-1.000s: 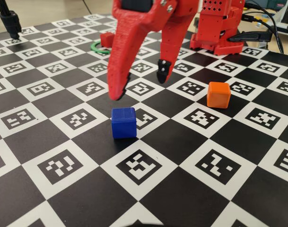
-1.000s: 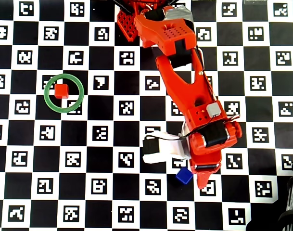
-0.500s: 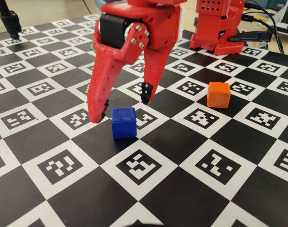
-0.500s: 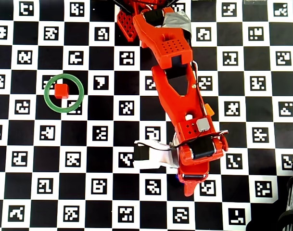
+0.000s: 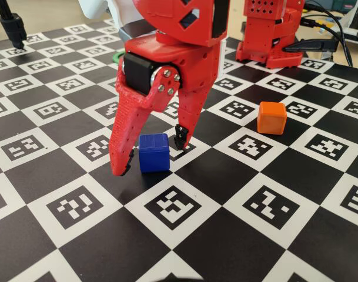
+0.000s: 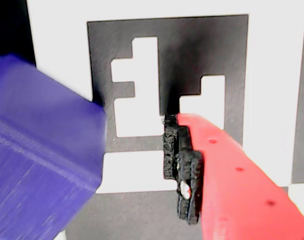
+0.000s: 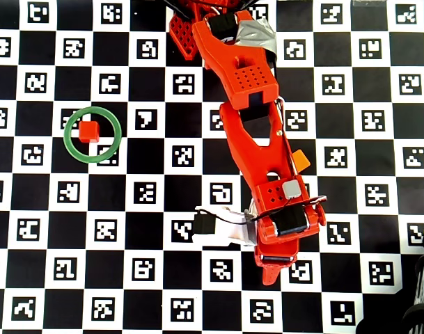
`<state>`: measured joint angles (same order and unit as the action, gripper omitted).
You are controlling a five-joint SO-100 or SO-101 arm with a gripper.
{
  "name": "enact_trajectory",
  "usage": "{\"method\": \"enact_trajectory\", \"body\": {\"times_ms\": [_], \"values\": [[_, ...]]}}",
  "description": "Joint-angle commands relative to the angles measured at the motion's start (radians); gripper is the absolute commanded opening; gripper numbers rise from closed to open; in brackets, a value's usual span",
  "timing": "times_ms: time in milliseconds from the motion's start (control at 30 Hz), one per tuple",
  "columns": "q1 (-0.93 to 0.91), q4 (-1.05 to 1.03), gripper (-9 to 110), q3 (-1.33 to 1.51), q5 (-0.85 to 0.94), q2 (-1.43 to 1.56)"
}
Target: Grab the red cube then put it in the green circle then put the blue cube on top and finally the orange cube on top
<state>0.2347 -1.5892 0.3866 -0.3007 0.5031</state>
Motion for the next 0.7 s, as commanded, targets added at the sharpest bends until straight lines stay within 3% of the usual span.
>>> {"method": "enact_trajectory", "body": {"times_ms": [0, 667], "values": [[-0.011, 0.009, 45, -0.103, -0.011, 0.052], [-0.020, -0.003, 45, -0.104, -0.207, 0.057]]}}
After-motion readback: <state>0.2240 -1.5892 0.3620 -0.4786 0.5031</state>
